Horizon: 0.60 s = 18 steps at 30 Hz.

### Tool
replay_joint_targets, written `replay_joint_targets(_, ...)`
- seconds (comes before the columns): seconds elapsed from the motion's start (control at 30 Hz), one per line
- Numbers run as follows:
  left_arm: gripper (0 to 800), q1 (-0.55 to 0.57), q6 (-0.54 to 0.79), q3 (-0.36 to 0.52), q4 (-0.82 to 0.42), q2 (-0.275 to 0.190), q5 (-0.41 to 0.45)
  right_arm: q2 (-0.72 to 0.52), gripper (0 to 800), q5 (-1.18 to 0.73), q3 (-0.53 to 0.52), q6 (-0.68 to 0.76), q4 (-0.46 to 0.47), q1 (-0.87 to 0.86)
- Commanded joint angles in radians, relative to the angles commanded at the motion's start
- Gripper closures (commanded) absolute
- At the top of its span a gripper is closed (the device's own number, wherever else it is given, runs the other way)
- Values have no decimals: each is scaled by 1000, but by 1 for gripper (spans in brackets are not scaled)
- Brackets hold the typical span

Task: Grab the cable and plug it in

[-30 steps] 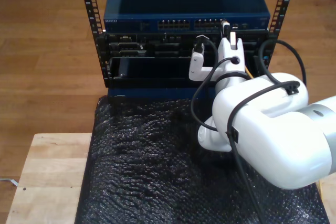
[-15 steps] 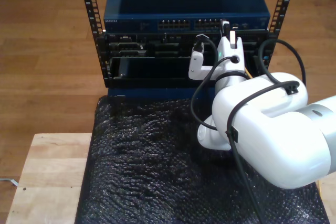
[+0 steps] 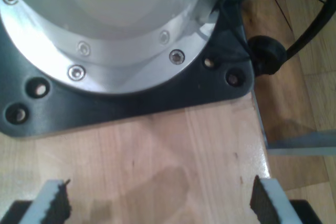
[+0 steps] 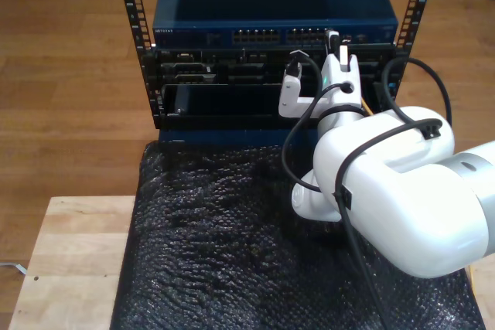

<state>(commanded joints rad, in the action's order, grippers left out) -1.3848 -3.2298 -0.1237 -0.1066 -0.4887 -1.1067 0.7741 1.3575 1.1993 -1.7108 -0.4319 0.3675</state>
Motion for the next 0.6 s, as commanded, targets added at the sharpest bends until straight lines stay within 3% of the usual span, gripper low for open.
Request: replay_joint_targets(0.6, 1, 0, 0, 0, 0, 0, 0, -3, 800, 0, 0, 2, -2, 17)
